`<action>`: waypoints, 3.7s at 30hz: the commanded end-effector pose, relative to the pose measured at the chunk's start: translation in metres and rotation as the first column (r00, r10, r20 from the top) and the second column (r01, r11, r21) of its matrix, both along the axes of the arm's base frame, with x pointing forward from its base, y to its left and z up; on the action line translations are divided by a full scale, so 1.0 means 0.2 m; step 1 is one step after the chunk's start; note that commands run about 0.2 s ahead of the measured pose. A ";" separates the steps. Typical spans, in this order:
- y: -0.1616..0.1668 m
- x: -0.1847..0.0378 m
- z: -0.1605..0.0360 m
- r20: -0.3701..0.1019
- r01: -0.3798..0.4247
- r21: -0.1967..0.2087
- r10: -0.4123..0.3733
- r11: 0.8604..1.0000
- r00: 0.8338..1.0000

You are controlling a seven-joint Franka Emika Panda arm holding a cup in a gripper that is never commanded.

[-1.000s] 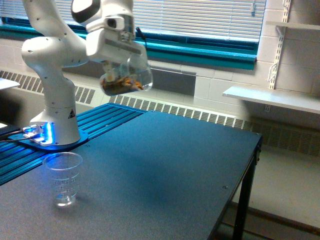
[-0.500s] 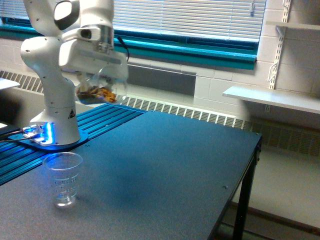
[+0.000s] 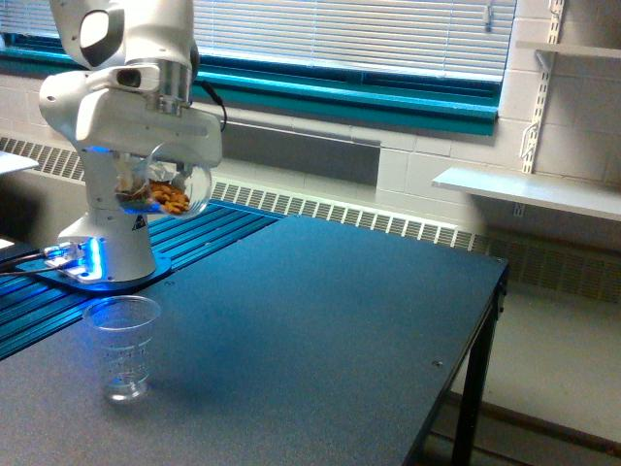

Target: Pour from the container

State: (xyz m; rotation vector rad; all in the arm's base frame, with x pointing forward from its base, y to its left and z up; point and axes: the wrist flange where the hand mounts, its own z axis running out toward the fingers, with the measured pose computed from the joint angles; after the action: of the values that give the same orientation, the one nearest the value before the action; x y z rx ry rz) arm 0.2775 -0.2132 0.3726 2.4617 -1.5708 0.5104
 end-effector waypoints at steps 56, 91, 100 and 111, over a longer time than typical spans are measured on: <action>-0.15 -0.36 -0.40 -0.170 0.162 0.096 -0.144 0.982 0.975; -0.16 -0.19 -0.46 -0.219 0.127 0.093 -0.104 0.988 0.970; -0.16 -0.22 -0.52 -0.259 0.135 0.113 -0.102 0.984 0.960; -0.19 -0.21 -0.52 -0.289 0.122 0.090 -0.091 0.988 0.953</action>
State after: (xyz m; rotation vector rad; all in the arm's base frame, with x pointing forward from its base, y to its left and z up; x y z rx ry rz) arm 0.2290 -0.2499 0.2653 2.3798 -1.6588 0.0430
